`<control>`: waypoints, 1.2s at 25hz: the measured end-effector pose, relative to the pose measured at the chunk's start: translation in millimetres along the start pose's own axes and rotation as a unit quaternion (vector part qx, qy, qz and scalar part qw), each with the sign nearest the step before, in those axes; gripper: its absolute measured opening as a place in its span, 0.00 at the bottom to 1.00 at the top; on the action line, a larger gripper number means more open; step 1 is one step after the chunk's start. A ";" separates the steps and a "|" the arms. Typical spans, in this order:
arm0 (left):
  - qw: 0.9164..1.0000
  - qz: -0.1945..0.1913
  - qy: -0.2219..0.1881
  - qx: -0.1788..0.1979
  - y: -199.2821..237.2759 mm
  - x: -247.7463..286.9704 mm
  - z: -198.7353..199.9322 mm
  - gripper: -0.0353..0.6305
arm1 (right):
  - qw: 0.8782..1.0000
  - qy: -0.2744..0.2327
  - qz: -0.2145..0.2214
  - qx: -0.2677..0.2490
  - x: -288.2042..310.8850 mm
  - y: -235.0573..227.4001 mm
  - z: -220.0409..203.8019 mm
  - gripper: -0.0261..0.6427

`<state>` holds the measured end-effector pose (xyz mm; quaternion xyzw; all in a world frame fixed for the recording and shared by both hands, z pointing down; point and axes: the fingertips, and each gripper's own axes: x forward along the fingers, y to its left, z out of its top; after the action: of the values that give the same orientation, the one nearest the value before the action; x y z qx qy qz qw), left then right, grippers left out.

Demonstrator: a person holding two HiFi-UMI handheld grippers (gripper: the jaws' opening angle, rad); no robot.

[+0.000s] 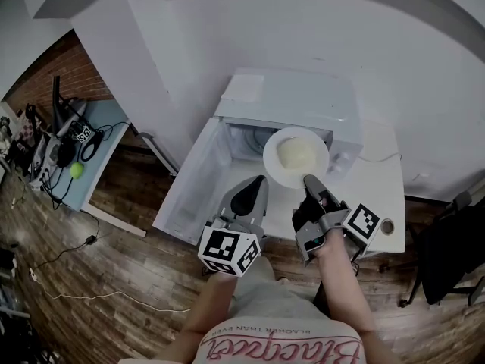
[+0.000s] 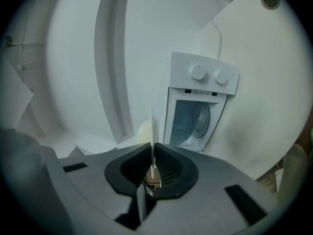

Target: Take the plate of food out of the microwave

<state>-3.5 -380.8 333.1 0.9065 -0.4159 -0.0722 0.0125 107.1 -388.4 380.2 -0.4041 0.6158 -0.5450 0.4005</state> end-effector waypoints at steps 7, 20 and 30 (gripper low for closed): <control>1.000 0.000 -0.004 -0.003 1.9 -4.1 13.0 0.06 | 1.000 0.003 -0.008 -0.002 -2.2 16.0 2.1 0.08; 0.999 -0.031 -0.014 -0.010 14.2 19.6 41.3 0.06 | 1.000 -0.007 -0.014 0.013 23.1 33.3 5.3 0.08; 0.998 -0.050 -0.027 -0.011 26.2 31.9 54.9 0.06 | 1.000 -0.027 -0.007 0.012 36.8 41.0 10.2 0.08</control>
<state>-10.4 -419.9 277.1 0.9235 -0.3697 -0.1020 0.0079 101.1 -423.1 336.6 -0.4176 0.5955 -0.5442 0.4181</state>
